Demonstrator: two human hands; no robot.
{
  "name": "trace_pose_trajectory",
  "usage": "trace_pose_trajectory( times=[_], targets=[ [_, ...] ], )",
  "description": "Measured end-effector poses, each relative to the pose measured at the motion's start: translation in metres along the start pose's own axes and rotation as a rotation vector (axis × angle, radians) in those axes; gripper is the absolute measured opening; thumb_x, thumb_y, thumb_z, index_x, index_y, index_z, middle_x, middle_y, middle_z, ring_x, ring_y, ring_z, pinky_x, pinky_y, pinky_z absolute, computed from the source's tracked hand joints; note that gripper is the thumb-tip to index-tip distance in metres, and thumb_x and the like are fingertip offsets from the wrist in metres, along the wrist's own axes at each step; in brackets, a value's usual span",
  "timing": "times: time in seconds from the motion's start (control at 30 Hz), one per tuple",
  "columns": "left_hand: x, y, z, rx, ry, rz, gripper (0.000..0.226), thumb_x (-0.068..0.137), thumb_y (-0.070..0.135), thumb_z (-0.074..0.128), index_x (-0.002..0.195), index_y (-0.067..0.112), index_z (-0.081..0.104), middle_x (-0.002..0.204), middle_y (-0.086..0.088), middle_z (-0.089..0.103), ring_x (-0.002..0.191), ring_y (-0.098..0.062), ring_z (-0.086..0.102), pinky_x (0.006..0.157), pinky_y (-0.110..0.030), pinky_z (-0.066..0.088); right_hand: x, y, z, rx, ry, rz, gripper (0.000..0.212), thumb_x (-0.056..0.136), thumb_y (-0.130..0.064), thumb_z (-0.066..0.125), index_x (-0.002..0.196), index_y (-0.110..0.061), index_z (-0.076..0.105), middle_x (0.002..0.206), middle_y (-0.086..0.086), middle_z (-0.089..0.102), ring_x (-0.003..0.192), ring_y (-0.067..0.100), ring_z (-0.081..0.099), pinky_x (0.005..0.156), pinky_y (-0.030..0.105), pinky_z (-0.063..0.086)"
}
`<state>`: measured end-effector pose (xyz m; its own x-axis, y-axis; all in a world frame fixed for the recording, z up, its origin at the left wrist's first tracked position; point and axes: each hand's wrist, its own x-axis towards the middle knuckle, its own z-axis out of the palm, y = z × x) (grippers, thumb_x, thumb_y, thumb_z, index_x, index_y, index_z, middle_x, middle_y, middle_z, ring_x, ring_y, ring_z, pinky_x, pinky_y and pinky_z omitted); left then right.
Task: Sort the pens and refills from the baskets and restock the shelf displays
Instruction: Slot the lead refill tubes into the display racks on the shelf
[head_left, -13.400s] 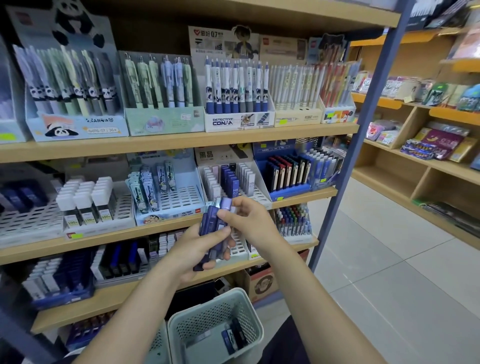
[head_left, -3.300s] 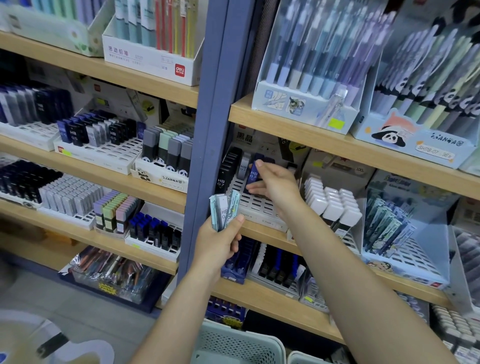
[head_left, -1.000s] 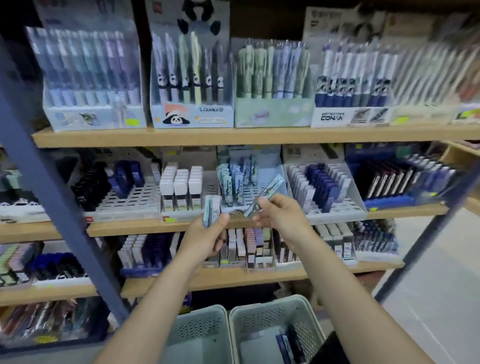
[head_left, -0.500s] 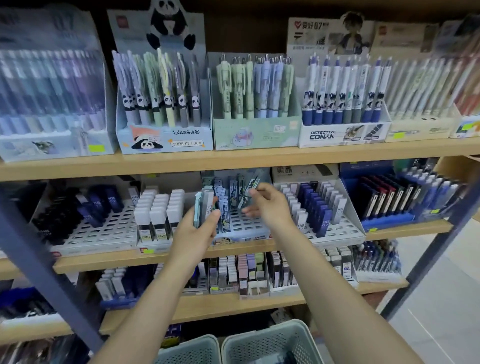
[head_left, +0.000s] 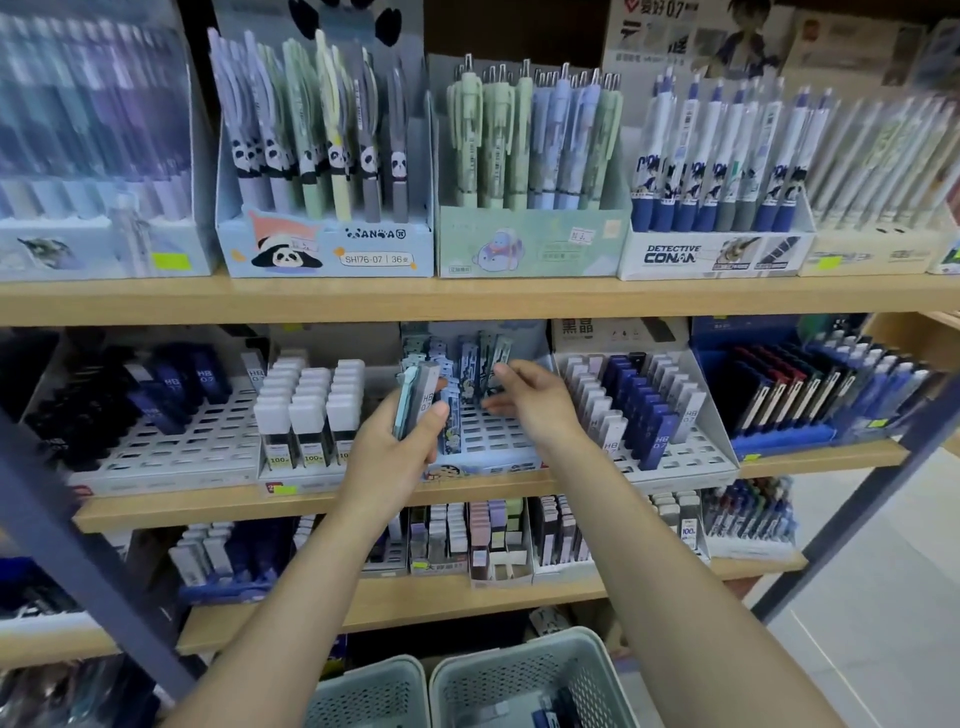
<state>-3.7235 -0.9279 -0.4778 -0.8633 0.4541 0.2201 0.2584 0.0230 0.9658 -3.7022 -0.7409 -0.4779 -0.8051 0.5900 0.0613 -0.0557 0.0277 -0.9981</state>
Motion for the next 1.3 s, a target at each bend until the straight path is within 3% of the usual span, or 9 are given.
trace_pose_trajectory(
  times=[0.1, 0.17, 0.27, 0.47, 0.67, 0.83, 1.03, 1.2, 1.3],
  targets=[
    [0.000, -0.001, 0.000, -0.011, 0.005, -0.002, 0.023, 0.100, 0.036, 0.058, 0.122, 0.041, 0.062, 0.059, 0.016, 0.055, 0.057, -0.003, 0.050, 0.055, -0.020, 0.041, -0.001, -0.001, 0.000, -0.010, -0.009, 0.007, 0.022, 0.099, -0.020, 0.060, 0.118, -0.007, 0.062, 0.097, 0.002, 0.067, 0.064, 0.015, 0.067, 0.066, 0.024, 0.057],
    [0.000, 0.000, 0.000, -0.024, 0.006, 0.002, 0.020, 0.100, 0.035, 0.058, 0.118, 0.041, 0.063, 0.060, 0.017, 0.056, 0.056, -0.003, 0.050, 0.053, -0.017, 0.041, -0.002, -0.002, -0.002, -0.089, -0.025, -0.023, 0.008, 0.099, -0.021, 0.061, 0.100, -0.018, 0.068, 0.091, 0.006, 0.068, 0.065, 0.015, 0.063, 0.068, 0.028, 0.054],
    [-0.001, 0.001, 0.001, -0.032, 0.009, -0.001, 0.018, 0.100, 0.035, 0.058, 0.116, 0.042, 0.064, 0.061, 0.019, 0.057, 0.057, -0.003, 0.050, 0.053, -0.016, 0.041, -0.004, -0.004, -0.004, -0.168, -0.019, -0.059, 0.017, 0.099, -0.023, 0.061, 0.086, -0.031, 0.067, 0.075, 0.005, 0.065, 0.063, 0.014, 0.056, 0.064, 0.027, 0.047],
    [0.000, -0.001, 0.001, -0.041, 0.006, 0.002, 0.019, 0.100, 0.035, 0.059, 0.116, 0.043, 0.064, 0.059, 0.016, 0.055, 0.058, -0.006, 0.050, 0.053, -0.019, 0.041, 0.001, -0.002, -0.001, -0.171, 0.035, -0.093, 0.015, 0.100, -0.023, 0.060, 0.086, -0.028, 0.066, 0.065, 0.002, 0.063, 0.064, 0.019, 0.060, 0.073, 0.038, 0.053],
    [0.001, -0.003, -0.001, -0.044, 0.002, 0.014, 0.020, 0.100, 0.035, 0.059, 0.117, 0.043, 0.064, 0.060, 0.015, 0.055, 0.060, -0.008, 0.051, 0.054, -0.021, 0.042, 0.004, 0.000, -0.001, -0.203, 0.015, -0.104, 0.019, 0.100, -0.019, 0.060, 0.083, -0.024, 0.066, 0.067, 0.000, 0.064, 0.062, 0.018, 0.062, 0.071, 0.037, 0.056],
    [0.001, -0.002, -0.001, -0.061, -0.005, 0.021, 0.019, 0.100, 0.034, 0.059, 0.116, 0.043, 0.065, 0.060, 0.014, 0.054, 0.060, -0.009, 0.050, 0.053, -0.021, 0.042, 0.002, 0.003, 0.001, -0.257, 0.009, -0.050, 0.017, 0.099, -0.017, 0.062, 0.083, -0.012, 0.069, 0.061, 0.001, 0.056, 0.046, 0.006, 0.049, 0.049, 0.016, 0.042],
    [0.002, -0.003, -0.001, -0.067, -0.017, 0.016, 0.020, 0.100, 0.034, 0.058, 0.118, 0.043, 0.065, 0.060, 0.015, 0.053, 0.059, -0.009, 0.048, 0.053, -0.021, 0.040, 0.007, 0.008, 0.006, -0.193, 0.140, -0.056, 0.013, 0.092, -0.013, 0.070, 0.080, -0.015, 0.064, 0.084, 0.008, 0.069, 0.064, 0.014, 0.056, 0.071, 0.030, 0.050],
    [0.001, -0.001, -0.002, -0.066, -0.025, 0.007, 0.021, 0.101, 0.033, 0.059, 0.119, 0.041, 0.064, 0.061, 0.012, 0.051, 0.058, -0.009, 0.047, 0.052, -0.021, 0.040, 0.009, 0.009, 0.009, -0.253, 0.127, -0.079, 0.010, 0.095, -0.008, 0.065, 0.086, -0.005, 0.062, 0.073, 0.000, 0.061, 0.059, 0.005, 0.049, 0.057, 0.013, 0.039],
    [0.000, 0.004, -0.004, -0.065, -0.038, -0.011, 0.020, 0.100, 0.033, 0.059, 0.119, 0.040, 0.063, 0.061, 0.009, 0.052, 0.054, -0.006, 0.047, 0.051, -0.021, 0.040, 0.007, 0.010, 0.007, -0.289, 0.161, -0.060, 0.011, 0.094, -0.012, 0.067, 0.085, -0.008, 0.063, 0.082, 0.004, 0.064, 0.072, 0.015, 0.056, 0.070, 0.024, 0.045]
  ],
)
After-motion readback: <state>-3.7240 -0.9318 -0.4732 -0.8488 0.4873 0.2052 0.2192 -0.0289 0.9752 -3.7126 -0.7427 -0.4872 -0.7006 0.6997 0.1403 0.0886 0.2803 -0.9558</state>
